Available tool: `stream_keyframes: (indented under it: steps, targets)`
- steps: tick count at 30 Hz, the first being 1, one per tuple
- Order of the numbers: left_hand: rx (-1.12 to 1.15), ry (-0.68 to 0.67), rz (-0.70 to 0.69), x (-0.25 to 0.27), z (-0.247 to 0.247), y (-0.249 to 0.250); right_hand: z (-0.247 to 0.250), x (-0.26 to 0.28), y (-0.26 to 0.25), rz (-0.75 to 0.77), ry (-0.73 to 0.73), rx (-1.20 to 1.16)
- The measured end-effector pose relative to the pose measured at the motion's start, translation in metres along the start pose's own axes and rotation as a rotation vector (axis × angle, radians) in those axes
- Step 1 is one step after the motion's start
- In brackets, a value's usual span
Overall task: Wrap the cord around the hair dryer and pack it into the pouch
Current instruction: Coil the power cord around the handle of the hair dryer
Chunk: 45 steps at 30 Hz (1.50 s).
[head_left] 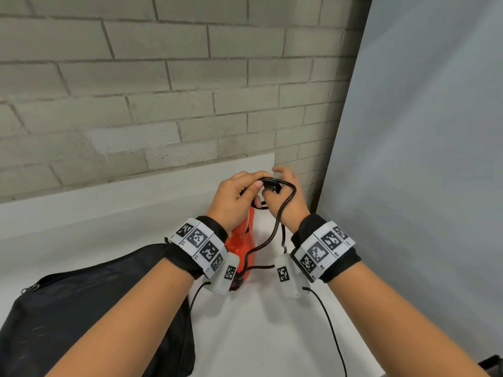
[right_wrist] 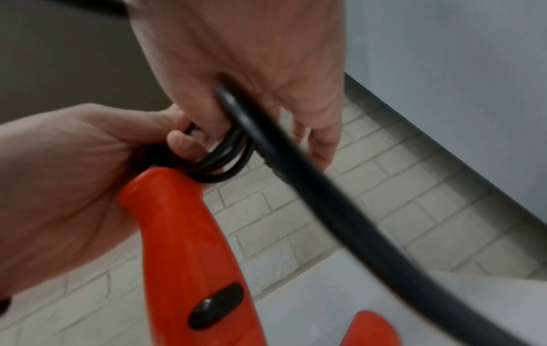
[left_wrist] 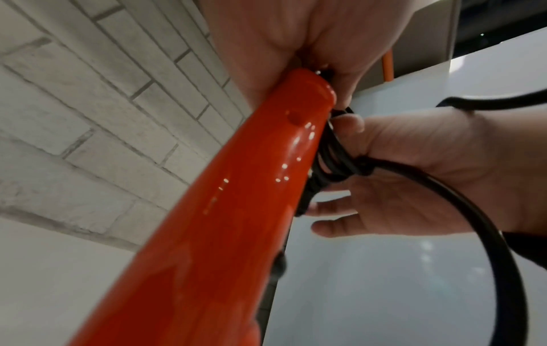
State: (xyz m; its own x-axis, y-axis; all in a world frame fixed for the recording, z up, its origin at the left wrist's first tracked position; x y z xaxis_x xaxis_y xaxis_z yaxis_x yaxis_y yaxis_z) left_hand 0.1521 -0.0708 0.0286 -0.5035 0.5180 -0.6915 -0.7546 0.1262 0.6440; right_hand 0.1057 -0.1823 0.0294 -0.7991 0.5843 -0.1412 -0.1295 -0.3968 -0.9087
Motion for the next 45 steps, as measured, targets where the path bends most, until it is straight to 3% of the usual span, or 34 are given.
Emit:
stream_keyframes:
  steps: [2, 5, 9, 14, 18, 20, 23, 27, 31, 35, 38, 40, 42, 45]
  targets:
    - [0.049, -0.012, 0.025, -0.003, 0.002, -0.003, -0.004, -0.007, -0.004, 0.084, -0.075, 0.036]
    - [0.136, -0.014, 0.085, -0.006, 0.005, -0.007, -0.001, -0.01, -0.006, 0.062, -0.258, -0.007]
    - [0.156, 0.053, 0.132, -0.007, 0.009, -0.009, 0.013, -0.012, 0.013, 0.183, -0.434, 0.14]
    - [0.208, 0.157, 0.178, -0.006, 0.021, -0.015, 0.039, -0.02, 0.064, -0.01, -0.322, 0.412]
    - [0.281, 0.168, 0.2, -0.008, 0.022, -0.018, 0.031, -0.014, 0.093, -0.279, -0.536, 0.989]
    - [0.287, 0.154, 0.176, -0.008, 0.024, -0.019, 0.023, -0.008, 0.102, -0.318, -0.623, 1.072]
    - [0.283, 0.147, 0.181, -0.006, 0.027, -0.021, 0.009, -0.007, 0.094, -0.189, -0.506, 0.87]
    - [0.293, 0.145, 0.175, -0.006, 0.024, -0.018, -0.009, -0.004, 0.045, 0.103, -0.425, 0.315]
    - [0.305, 0.142, 0.18, -0.008, 0.024, -0.017, -0.023, -0.005, 0.025, 0.129, -0.345, 0.044]
    - [0.343, 0.207, 0.316, -0.008, 0.032, -0.016, -0.02, -0.017, 0.055, -0.089, -0.169, 0.228]
    - [0.363, 0.265, 0.333, -0.006, 0.04, -0.019, -0.019, -0.029, 0.097, -0.335, -0.286, 0.612]
    - [0.334, 0.279, 0.338, -0.004, 0.045, -0.02, -0.021, -0.027, 0.113, -0.415, -0.329, 0.834]
    - [0.309, 0.292, 0.351, -0.002, 0.047, -0.021, -0.022, -0.024, 0.11, -0.413, -0.3, 0.915]
    - [0.296, 0.296, 0.325, -0.001, 0.045, -0.02, -0.025, -0.018, 0.082, -0.138, -0.237, 0.796]
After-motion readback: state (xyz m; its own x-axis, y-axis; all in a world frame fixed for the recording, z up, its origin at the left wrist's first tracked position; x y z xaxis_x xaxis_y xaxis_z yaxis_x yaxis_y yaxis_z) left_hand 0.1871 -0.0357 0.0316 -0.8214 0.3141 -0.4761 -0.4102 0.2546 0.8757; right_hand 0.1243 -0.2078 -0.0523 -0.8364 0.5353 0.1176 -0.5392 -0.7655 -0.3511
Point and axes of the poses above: each hand's wrist, its own x-axis away from the middle knuckle, its own z-axis out of the back of the hand, y = z × x, the point moved 1 cm from there along -x, towards the middle knuckle, and after that the axes turned 10 degrees about -z, right-handed, at the moved point
